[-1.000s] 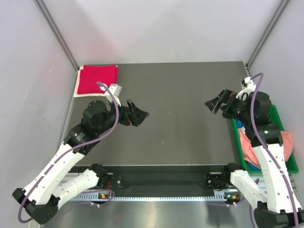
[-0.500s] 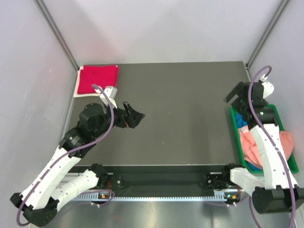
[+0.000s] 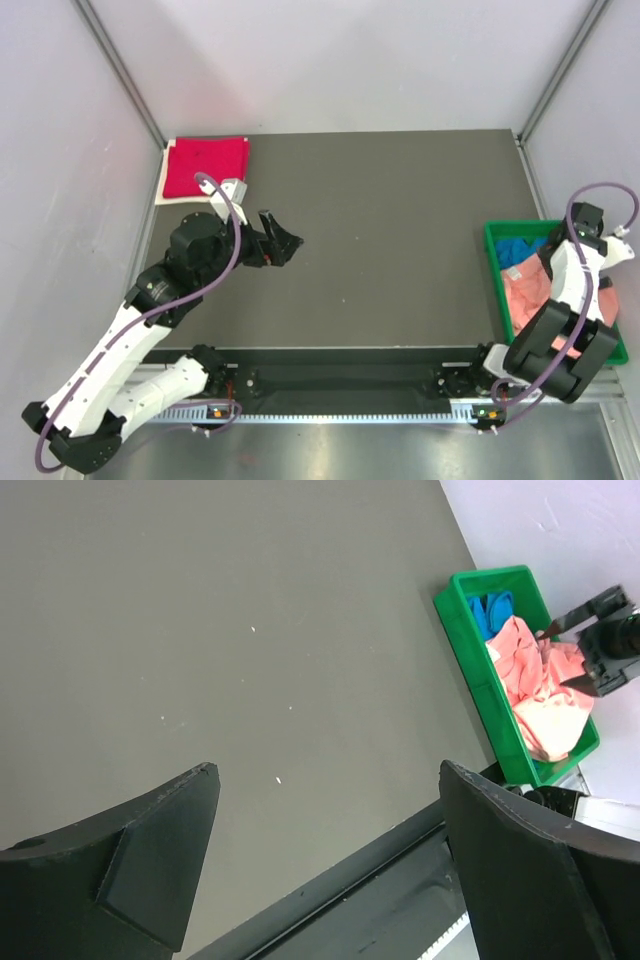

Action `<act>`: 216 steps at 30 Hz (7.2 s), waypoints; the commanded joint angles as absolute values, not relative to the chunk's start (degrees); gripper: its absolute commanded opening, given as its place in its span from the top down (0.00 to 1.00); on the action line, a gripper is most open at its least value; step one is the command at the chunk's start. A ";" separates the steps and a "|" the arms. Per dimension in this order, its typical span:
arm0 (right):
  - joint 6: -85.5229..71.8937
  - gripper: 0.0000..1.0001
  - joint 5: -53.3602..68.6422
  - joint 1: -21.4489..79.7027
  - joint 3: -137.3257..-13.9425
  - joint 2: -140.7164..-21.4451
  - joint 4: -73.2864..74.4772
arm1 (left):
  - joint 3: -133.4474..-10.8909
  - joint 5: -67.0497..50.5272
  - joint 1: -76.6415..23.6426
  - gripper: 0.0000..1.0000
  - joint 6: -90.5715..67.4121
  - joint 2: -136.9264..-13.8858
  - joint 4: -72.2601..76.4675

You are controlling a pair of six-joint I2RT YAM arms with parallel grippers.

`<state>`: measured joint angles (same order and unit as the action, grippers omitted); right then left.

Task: Fold and stack the t-shirts
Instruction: Grab the tshirt from the pile, then move the tshirt to the center of the board, then flatten the tshirt out

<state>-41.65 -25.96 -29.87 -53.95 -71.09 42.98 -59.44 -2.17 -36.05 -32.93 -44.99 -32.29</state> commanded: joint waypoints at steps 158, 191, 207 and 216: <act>-92.74 1.00 -27.86 51.00 -47.73 -80.09 38.22 | -39.64 -13.71 -4.66 0.29 -45.18 -69.17 -15.12; -46.05 1.00 -16.44 26.28 -39.99 -50.98 38.32 | -84.01 2.11 -7.91 0.57 -46.93 -110.37 -30.58; -44.91 1.00 -15.73 26.19 -40.08 -50.89 36.83 | -88.33 5.62 -10.81 0.59 -48.43 -120.32 -33.57; -44.56 1.00 -17.22 26.19 -43.05 -51.85 37.44 | -89.73 5.88 -11.34 1.00 -47.46 -119.10 -34.36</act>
